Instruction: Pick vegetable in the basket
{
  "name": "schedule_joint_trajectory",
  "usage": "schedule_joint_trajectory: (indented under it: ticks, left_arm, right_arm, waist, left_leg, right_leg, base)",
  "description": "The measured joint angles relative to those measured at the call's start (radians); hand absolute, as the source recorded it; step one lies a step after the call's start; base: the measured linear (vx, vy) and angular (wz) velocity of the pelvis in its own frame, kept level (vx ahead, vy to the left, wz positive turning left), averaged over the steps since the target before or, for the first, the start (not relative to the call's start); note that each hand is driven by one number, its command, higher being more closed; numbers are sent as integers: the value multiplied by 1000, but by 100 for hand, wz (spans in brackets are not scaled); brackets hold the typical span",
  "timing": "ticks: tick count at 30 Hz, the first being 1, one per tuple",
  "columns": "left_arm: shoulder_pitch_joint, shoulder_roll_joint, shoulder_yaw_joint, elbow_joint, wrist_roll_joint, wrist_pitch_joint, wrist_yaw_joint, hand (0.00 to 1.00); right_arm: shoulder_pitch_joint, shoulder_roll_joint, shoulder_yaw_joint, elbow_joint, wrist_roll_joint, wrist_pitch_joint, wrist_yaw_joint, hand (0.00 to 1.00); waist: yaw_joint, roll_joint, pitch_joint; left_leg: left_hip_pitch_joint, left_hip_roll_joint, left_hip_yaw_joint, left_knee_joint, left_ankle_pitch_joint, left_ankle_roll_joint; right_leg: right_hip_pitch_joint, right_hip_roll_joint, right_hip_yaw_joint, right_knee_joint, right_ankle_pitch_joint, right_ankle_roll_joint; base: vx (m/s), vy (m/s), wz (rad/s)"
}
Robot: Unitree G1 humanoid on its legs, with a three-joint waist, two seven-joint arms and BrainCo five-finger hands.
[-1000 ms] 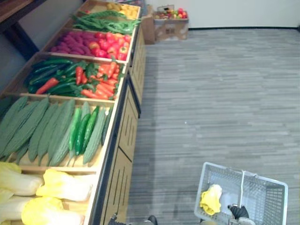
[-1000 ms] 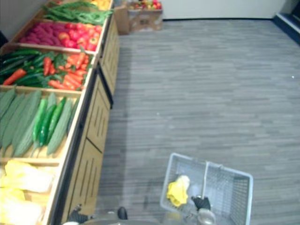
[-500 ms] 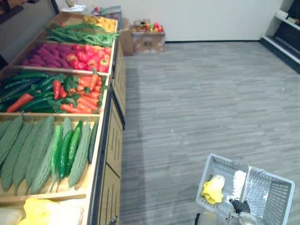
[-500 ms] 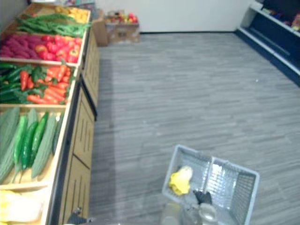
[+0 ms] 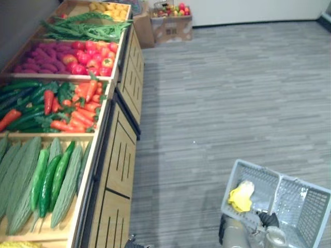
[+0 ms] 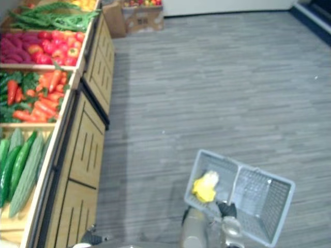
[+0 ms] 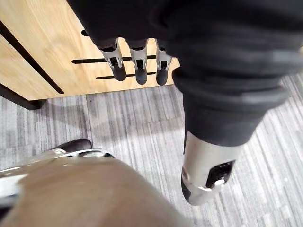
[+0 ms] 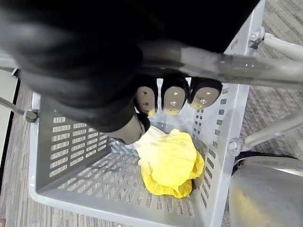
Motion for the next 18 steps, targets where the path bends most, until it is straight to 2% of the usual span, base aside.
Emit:
schedule_joint_trajectory:
  ticks: [2, 3, 4, 5, 6, 8, 9, 10, 11, 12, 13, 14, 15, 17, 18]
  left_arm:
    - [0, 0, -1, -14, -3, 1, -1, 0]
    - [2, 0, -1, -21, -3, 0, -1, 0]
    - [3, 0, 1, -28, -7, 0, -1, 0]
    - [6, -1, 6, -37, -26, 0, 0, 0]
    - [7, -3, 14, -39, -46, 0, 0, 0]
    - [8, -4, 41, -53, -63, -4, 0, 0]
    - [10, -4, 57, -64, -63, -6, 0, 0]
    - [10, -4, 59, -65, -63, -6, 1, 0]
    - [12, -2, 83, -76, -63, -7, 5, 0]
    - [12, -3, 89, -78, -63, -7, 7, 0]
    - [13, -7, 93, -78, -61, -6, 18, 0]
    - [15, -22, 93, -75, -59, -5, 22, 0]
    - [16, -6, 98, -71, -54, -4, 26, 0]
    - [7, 10, 97, -80, -43, -6, 37, 0]
    - [2, 14, 97, -79, -41, -4, 38, 0]
  right_arm:
    - [2, -13, -1, 33, 0, 10, 4, 100]
    - [7, -17, -2, 36, 0, 14, 3, 100]
    - [15, -20, -2, 52, 0, 16, 3, 100]
    - [20, -28, -3, 69, -1, 20, 2, 100]
    - [27, -32, -8, 71, -2, 25, 2, 100]
    - [59, -35, -34, 73, -1, 40, 0, 100]
    - [74, -31, -54, 76, 0, 46, -6, 100]
    - [75, -31, -56, 77, 0, 47, -6, 100]
    - [80, -24, -70, 87, 0, 55, -18, 100]
    - [81, -23, -70, 87, 0, 55, -20, 100]
    - [84, -23, -68, 85, 0, 56, -25, 100]
    - [90, -26, -67, 79, -1, 56, -27, 100]
    - [103, -8, -62, 66, -1, 56, -35, 100]
    - [98, 25, -32, 64, 0, 52, -36, 100]
    - [95, 34, -13, 63, -3, 50, -36, 100]
  waist:
    - [-10, 1, -2]
    - [-12, 0, -1]
    - [-12, -1, -1]
    - [-6, -1, -1]
    - [0, -2, -1]
    - [5, -13, -1]
    - [9, -23, 0]
    - [9, -24, 0]
    - [13, -43, 2]
    - [14, -45, 2]
    - [17, -43, 0]
    - [18, -32, -7]
    - [28, -49, -30]
    - [26, -87, -37]
    - [32, -94, -35]
  left_leg:
    - [-72, 23, -73, 164, 122, -1]
    - [-95, 29, -86, 214, 165, -7]
    - [-148, 45, -97, 338, 236, -19]
    - [-206, 63, -87, 490, 222, -46]
    - [-236, 71, -68, 560, 204, -63]
    - [-306, 71, -8, 668, 118, -46]
    - [-342, 70, 33, 663, 75, -34]
    - [-347, 70, 37, 662, 71, -32]
    - [-404, 46, 83, 525, 27, -13]
    - [-411, 37, 100, 452, 34, -2]
    - [-419, 3, 126, 274, 110, 51]
    - [-424, -13, 121, 182, 215, 77]
    - [-409, -52, 122, 127, 191, 84]
    - [-436, -102, 103, 64, 187, 87]
    - [-453, -106, 100, 75, 175, 90]
  right_leg:
    - [72, -5, -49, -1, -41, -21]
    - [99, -8, -60, -14, -48, -26]
    - [155, -16, -86, -55, -53, -35]
    - [214, -14, -103, -97, -55, -39]
    - [247, -11, -109, -123, -55, -39]
    - [355, -20, -141, -195, -55, -38]
    - [402, -30, -149, -222, -55, -38]
    - [406, -31, -150, -224, -55, -38]
    - [458, -60, -172, -254, -48, -27]
    - [469, -67, -177, -256, -46, -23]
    - [486, -80, -184, -256, -44, 0]
    - [488, -74, -185, -253, -47, 23]
    - [489, -103, -171, -261, -67, 64]
    - [490, -106, -160, -331, -65, 63]
    - [505, -101, -162, -369, -54, 70]
  base:
    - [467, -342, 40]
    - [428, -266, 50]
    - [360, -184, 35]
    - [360, -184, 27]
    - [317, -148, 17]
    - [284, -64, 35]
    - [309, 41, 35]
    - [275, 131, 36]
    - [217, 163, 20]
    - [218, 232, 20]
    - [182, 227, 5]
    - [221, 287, 18]
    - [222, 238, 40]
    - [221, 181, 64]
    - [125, 99, 51]
